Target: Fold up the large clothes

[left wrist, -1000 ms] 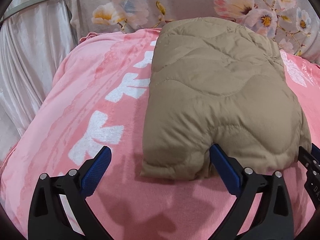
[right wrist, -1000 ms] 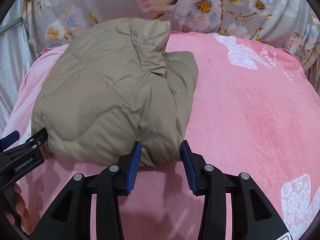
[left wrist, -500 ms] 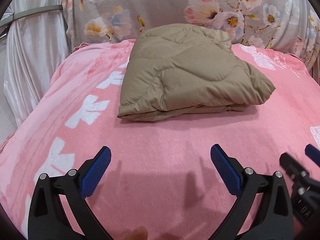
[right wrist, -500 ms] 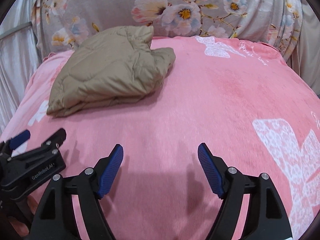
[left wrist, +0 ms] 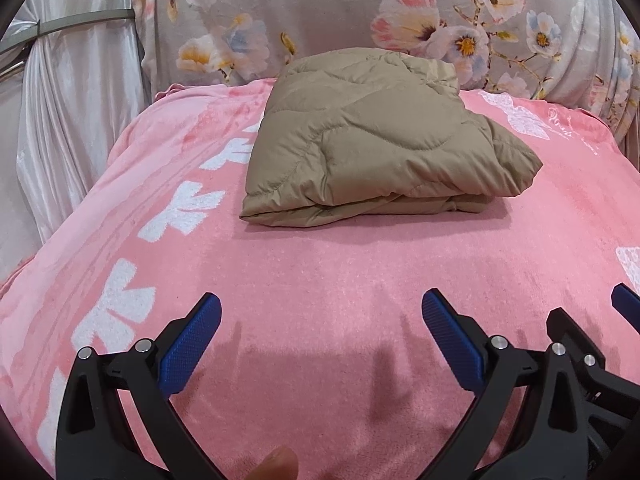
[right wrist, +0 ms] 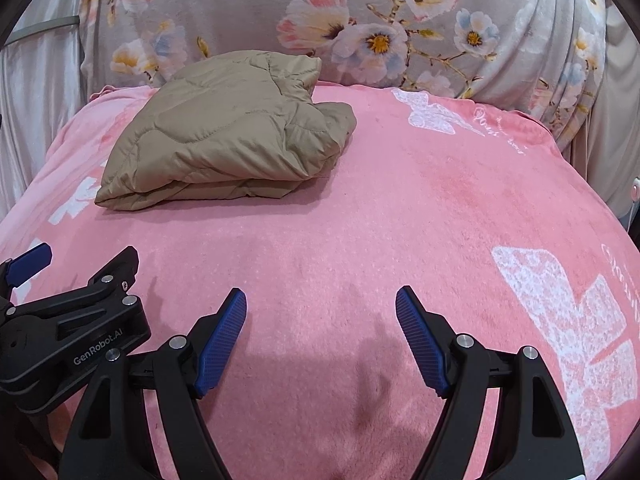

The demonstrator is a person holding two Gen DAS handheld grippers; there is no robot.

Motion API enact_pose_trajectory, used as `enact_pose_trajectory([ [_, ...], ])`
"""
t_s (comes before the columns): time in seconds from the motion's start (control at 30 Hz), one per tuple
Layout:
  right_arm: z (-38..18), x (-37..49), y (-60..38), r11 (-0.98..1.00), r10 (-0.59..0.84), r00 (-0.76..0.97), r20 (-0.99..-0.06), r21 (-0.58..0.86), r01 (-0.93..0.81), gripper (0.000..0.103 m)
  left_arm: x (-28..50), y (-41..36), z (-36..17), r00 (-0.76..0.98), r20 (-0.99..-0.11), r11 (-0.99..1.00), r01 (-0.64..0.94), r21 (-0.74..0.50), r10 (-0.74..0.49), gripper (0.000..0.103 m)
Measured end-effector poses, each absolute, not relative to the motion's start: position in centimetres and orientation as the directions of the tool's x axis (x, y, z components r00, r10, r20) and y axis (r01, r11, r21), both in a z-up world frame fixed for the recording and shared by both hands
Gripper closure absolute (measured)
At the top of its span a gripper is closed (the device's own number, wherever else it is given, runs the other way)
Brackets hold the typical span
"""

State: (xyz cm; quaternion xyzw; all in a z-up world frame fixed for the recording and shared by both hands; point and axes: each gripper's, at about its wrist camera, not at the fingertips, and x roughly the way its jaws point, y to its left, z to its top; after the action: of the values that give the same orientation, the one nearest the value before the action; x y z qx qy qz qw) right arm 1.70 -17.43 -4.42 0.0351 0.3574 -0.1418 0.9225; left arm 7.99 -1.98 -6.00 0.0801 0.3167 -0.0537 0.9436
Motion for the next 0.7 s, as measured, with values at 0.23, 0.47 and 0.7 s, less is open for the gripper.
enact_pose_trajectory([
  [0.23, -4.50, 1.72, -17.35, 0.958, -0.237, 0.707, -0.667, -0.037, 0.285, 0.028, 7.89, -1.91, -5.96, 0.797, -0.602, 0.982, 0.151, 0.117, -0.050, 0.005],
  [0.47, -4.54, 1.75, -17.38, 0.959, -0.232, 0.705, -0.670, -0.035, 0.283, 0.028, 7.78, -1.93, -6.02, 0.801, -0.598, 0.981, 0.143, 0.130, -0.038, 0.006],
  [0.7, -4.67, 1.75, -17.45, 0.959, -0.230, 0.704, -0.672, -0.034, 0.281, 0.028, 7.82, -2.01, -5.99, 0.800, -0.598, 0.981, 0.142, 0.132, -0.035, 0.006],
])
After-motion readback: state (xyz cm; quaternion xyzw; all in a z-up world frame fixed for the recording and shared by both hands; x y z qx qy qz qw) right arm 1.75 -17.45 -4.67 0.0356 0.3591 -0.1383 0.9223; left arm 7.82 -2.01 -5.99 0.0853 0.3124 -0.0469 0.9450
